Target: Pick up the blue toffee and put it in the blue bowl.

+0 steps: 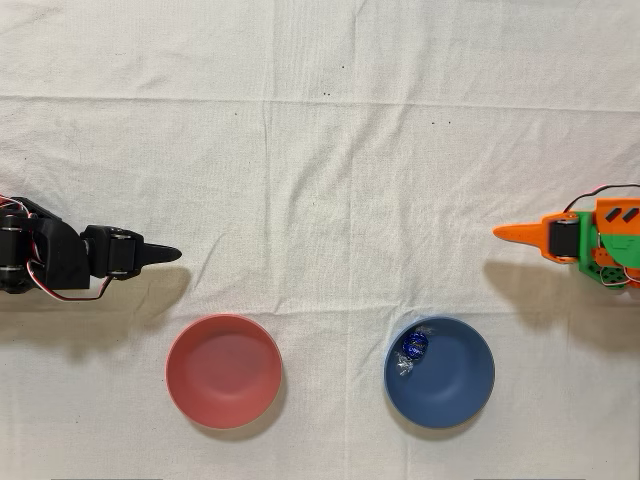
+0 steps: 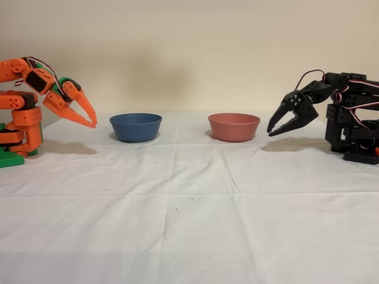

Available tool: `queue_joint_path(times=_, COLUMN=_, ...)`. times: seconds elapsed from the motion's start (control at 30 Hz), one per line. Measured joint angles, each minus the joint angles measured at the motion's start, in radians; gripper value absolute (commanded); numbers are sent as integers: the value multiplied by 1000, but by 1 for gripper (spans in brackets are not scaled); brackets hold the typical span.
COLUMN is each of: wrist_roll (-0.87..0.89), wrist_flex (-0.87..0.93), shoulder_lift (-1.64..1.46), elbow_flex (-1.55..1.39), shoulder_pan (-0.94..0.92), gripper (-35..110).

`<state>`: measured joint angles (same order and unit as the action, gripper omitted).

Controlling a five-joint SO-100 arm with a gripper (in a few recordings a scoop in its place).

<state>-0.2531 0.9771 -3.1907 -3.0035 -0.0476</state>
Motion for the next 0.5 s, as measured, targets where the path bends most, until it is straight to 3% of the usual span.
queue_joint_path(times=0.5, wrist_roll=187, wrist_flex=5, shoulder_lift=-72, elbow_flex=-124, shoulder_pan=29, gripper=0)
